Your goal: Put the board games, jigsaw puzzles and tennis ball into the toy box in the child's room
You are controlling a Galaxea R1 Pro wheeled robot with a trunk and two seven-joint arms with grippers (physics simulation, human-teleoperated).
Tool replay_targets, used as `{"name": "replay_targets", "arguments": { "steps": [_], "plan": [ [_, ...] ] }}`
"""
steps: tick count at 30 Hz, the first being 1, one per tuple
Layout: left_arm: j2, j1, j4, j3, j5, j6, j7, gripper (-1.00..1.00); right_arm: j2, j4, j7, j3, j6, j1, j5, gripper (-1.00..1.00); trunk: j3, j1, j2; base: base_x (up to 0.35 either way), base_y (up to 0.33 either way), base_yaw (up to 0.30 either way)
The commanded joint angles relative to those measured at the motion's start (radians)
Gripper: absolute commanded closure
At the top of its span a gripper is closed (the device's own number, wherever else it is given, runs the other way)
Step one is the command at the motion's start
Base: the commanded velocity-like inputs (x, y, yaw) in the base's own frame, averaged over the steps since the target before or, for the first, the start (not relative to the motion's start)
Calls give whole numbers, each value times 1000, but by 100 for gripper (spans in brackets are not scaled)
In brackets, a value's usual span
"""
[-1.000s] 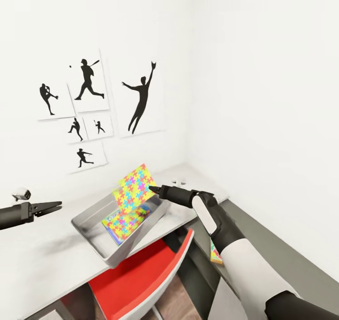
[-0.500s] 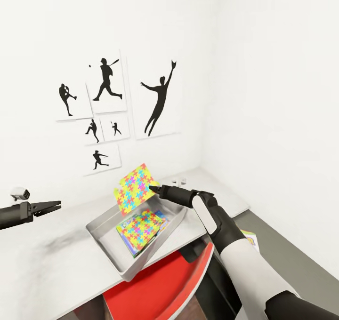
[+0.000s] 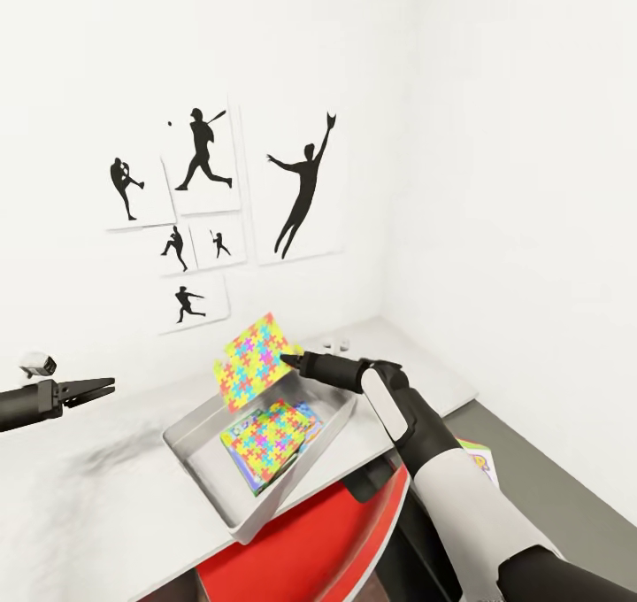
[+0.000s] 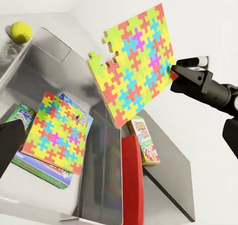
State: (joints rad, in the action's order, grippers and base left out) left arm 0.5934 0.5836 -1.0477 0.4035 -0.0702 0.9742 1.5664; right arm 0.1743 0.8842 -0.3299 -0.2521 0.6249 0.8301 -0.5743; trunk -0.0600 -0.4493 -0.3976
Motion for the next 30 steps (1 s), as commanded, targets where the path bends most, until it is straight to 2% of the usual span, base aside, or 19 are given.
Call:
{"name": "replay_targets", "arguments": {
  "steps": [1, 15, 30],
  "plan": [
    [0, 1, 0, 0, 1, 11, 4, -100, 0, -7, -2, 3, 27, 2, -4, 100, -2, -1, -2, 6, 3, 0],
    [0, -2, 0, 0, 1, 11, 4, -100, 0, -80, 7, 96, 278, 27, -13, 100, -2, -1, -2, 1, 0, 0],
    [0, -4, 0, 0, 1, 11, 4, -100, 0, -91, 4, 102, 297, 38, -1, 100, -4, -1, -2, 0, 0, 6]
  ]
}}
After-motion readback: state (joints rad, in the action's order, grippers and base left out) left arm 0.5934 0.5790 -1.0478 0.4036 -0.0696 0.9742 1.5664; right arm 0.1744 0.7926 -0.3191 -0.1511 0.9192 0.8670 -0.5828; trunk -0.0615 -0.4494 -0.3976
